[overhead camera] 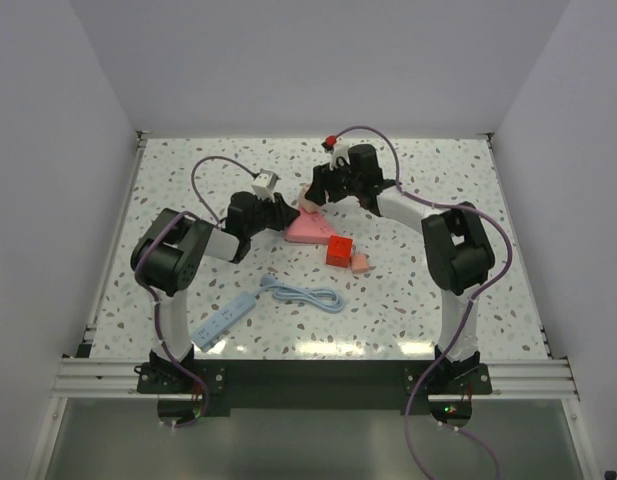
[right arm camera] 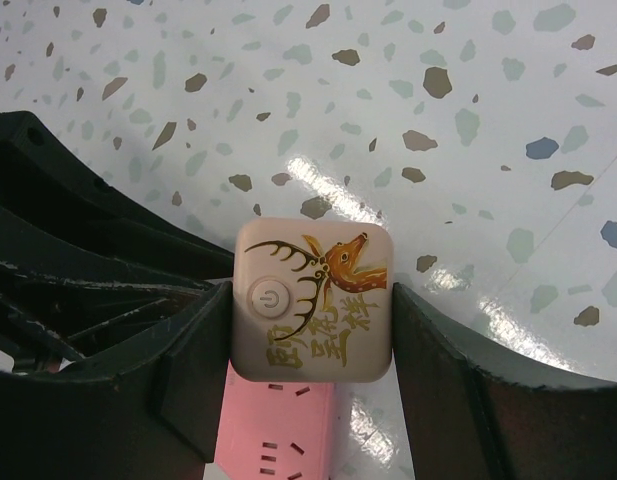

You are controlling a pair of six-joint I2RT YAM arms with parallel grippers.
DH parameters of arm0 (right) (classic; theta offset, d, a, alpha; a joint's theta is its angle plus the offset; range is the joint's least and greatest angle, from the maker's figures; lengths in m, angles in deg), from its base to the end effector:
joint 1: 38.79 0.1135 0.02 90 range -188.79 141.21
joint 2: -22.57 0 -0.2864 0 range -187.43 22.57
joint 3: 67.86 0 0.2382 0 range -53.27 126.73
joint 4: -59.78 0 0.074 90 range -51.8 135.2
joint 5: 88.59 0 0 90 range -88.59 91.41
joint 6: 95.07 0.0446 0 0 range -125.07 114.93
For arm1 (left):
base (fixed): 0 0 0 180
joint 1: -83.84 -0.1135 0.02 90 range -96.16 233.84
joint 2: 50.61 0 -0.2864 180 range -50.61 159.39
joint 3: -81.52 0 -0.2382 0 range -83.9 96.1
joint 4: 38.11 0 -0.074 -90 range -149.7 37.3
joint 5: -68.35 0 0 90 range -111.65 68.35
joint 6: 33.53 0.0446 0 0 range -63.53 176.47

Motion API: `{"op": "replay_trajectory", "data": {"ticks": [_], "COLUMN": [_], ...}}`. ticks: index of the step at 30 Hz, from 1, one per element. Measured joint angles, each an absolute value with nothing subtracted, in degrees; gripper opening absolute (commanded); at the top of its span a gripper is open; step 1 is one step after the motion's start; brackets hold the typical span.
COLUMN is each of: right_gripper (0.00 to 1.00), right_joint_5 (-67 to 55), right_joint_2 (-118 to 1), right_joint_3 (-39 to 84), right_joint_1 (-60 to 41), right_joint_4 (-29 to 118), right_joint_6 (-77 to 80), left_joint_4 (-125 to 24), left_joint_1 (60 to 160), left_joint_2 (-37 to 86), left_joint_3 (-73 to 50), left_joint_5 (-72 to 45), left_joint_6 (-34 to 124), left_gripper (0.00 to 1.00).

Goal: Insert the plug

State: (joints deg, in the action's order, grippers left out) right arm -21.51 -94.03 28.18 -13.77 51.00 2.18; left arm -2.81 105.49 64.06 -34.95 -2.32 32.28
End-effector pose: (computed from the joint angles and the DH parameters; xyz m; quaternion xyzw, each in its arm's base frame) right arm 0.4200 0.2152 0.2295 -0.2298 0.8203 0.3023 0.4278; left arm 0.3670 -0.1615 0.1566 0.0838 0.7885 -0.3548 0.4953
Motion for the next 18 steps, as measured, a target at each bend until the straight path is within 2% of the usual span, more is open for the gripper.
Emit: {"op": "replay_trajectory", "data": {"ticks": [12, 18], "right_gripper": [0.26, 0.16], "right_joint_5": [-15.95, -13.57], "right_joint_2": [-93.57, -92.65], "right_joint_3": [28.35, 26.78], "right_joint_1": [-11.00, -10.15], "right_joint_4": [50.76, 51.83], "right_joint_6": [-1.04, -1.47], "left_joint_4": [-2.02, -1.67], "left_joint_1": [105.34, 105.34], "left_joint_2": [65.14, 65.33], "left_joint_3": [-33.94, -33.86], "left_joint_5": [-1.95, -2.10], "left_joint_6": [33.60, 33.64], "left_gripper": [0.19, 0.19]}}
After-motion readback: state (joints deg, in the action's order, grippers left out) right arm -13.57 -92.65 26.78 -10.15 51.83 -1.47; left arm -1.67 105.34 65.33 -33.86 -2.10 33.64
